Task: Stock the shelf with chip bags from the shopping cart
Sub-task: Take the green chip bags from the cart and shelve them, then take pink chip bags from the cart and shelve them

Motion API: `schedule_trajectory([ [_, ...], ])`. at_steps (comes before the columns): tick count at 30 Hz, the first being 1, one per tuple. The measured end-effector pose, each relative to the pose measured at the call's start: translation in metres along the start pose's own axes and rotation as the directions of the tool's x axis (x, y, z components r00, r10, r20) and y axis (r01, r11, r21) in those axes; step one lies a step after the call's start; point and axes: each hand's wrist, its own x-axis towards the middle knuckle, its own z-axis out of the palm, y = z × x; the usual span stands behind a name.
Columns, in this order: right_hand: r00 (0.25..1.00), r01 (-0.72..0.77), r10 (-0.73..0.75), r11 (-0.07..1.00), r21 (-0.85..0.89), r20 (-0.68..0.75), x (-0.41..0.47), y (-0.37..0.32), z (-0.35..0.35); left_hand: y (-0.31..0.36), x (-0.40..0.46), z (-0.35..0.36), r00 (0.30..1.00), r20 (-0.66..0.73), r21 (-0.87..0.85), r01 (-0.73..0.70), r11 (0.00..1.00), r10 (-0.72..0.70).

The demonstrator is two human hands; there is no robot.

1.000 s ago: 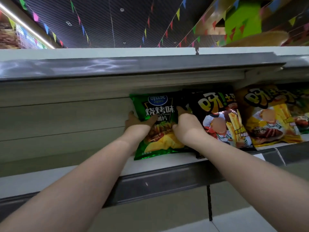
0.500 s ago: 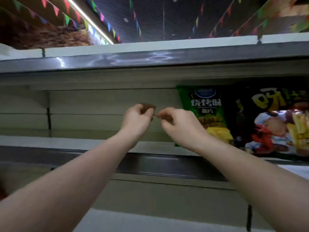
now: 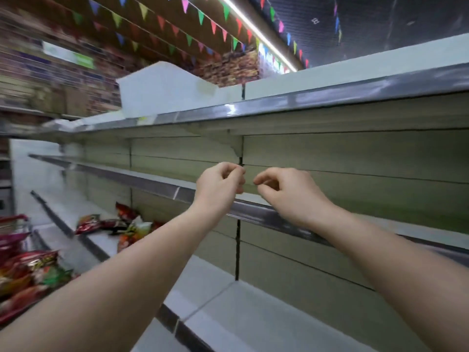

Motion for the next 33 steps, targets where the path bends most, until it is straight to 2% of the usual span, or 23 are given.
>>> schedule_trajectory([
  [9,0.972,0.141,-0.165,0.979,0.149,0.169,0.082,-0.120,0.169,-0.095,0.039,-0.207,0.966,-0.244,0.218,0.144,0.965,-0.089],
  [16,0.937,0.146,-0.232,0.939,0.311,0.261,0.124,-0.184,0.285,-0.165,0.041,-0.328,0.910,-0.357,0.288,0.322,0.902,-0.211],
  [24,0.835,0.145,-0.328,0.905,0.399,0.442,0.167,-0.225,0.424,-0.248,0.038,-0.412,0.766,-0.545,0.251,0.538,0.805,-0.342],
  [29,0.786,0.112,-0.388,0.855,0.507,0.481,0.211,-0.242,0.510,-0.302,0.067,-0.457,0.684,-0.643,0.228,0.601,0.766,-0.344],
  [33,0.729,0.071,-0.426,0.825,0.560,0.536,0.251,-0.251,0.573,-0.346,0.095,-0.487,0.584,-0.719,0.139,0.653,0.744,-0.377],
])
